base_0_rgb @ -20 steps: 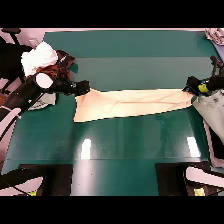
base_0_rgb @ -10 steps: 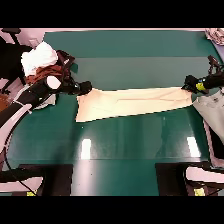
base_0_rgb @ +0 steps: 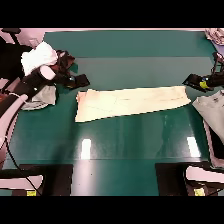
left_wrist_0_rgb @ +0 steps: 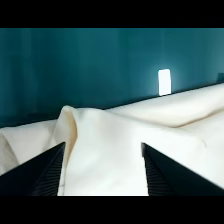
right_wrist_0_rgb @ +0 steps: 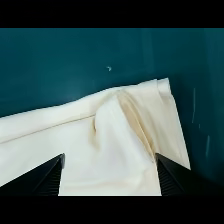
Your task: Fold the shirts.
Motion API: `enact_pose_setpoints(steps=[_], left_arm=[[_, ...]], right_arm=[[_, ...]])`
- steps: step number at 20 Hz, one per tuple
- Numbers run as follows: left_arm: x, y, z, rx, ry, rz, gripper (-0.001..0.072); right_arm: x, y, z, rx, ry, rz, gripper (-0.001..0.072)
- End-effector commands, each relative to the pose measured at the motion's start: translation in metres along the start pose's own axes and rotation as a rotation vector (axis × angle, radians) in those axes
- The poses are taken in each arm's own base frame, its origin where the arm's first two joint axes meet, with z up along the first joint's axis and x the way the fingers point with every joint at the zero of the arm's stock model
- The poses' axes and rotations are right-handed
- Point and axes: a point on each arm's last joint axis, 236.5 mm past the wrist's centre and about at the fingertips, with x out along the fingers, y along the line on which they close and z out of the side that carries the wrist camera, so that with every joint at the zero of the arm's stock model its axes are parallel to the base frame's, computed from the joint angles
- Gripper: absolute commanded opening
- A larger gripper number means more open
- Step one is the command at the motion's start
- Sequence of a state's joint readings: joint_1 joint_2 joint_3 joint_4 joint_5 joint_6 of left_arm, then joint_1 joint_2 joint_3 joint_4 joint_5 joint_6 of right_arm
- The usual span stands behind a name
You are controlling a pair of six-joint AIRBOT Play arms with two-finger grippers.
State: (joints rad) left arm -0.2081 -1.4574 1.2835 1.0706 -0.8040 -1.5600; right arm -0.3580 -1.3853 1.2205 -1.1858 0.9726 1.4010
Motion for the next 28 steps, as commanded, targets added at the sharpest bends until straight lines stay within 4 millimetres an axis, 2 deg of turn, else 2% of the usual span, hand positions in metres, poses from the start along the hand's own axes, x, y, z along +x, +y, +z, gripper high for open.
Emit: enact_pose_setpoints(steps=[1, 3, 6, 11, 14, 18, 22, 23, 24, 25, 27, 28], left_arm=[[-0.034, -0.011, 0.002, 0.118, 0.096, 0.005, 0.0563], [-0.041, -0.029, -0.002, 0.197, 0.130, -0.007, 0.0541], [-0.037, -0.042, -0.024, 0.284, 0.202, 0.016, 0.0534], [-0.021, -0.052, -0.046, 0.392, 0.259, 0.062, 0.0534], [-0.008, -0.055, -0.055, 0.404, 0.284, 0.058, 0.0534], [0.004, -0.052, -0.059, 0.395, 0.301, 0.054, 0.0534], [0.014, -0.055, -0.062, 0.387, 0.304, 0.029, 0.0533], [0.017, -0.057, -0.063, 0.380, 0.306, 0.013, 0.0503], [0.021, -0.062, -0.065, 0.373, 0.309, -0.012, 0.0377], [0.025, -0.067, -0.067, 0.373, 0.311, -0.039, 0.0353], [0.032, -0.076, -0.068, 0.351, 0.306, -0.084, 0.0352], [0.035, -0.078, -0.067, 0.340, 0.297, -0.095, 0.0352]], right_arm=[[0.001, -0.016, -0.007, 0.019, 0.036, -0.016, 0.0664], [0.013, -0.023, -0.016, 0.058, 0.080, 0.008, 0.0683], [0.029, -0.037, -0.026, 0.064, 0.185, 0.064, 0.0692], [0.035, -0.049, 0.002, 0.031, 0.219, 0.148, 0.0701], [0.051, -0.053, 0.007, 0.027, 0.242, 0.157, 0.0700], [0.079, -0.036, -0.029, -0.046, 0.370, 0.213, 0.0701], [0.094, -0.020, -0.072, -0.102, 0.478, 0.248, 0.0699], [0.096, -0.014, -0.082, -0.103, 0.504, 0.256, 0.0682], [0.097, -0.010, -0.090, -0.109, 0.527, 0.263, 0.0627], [0.097, -0.004, -0.096, -0.117, 0.549, 0.272, 0.0496], [0.090, 0.013, -0.100, -0.147, 0.572, 0.295, 0.0201], [0.085, 0.022, -0.097, -0.159, 0.561, 0.294, 0.0105]])
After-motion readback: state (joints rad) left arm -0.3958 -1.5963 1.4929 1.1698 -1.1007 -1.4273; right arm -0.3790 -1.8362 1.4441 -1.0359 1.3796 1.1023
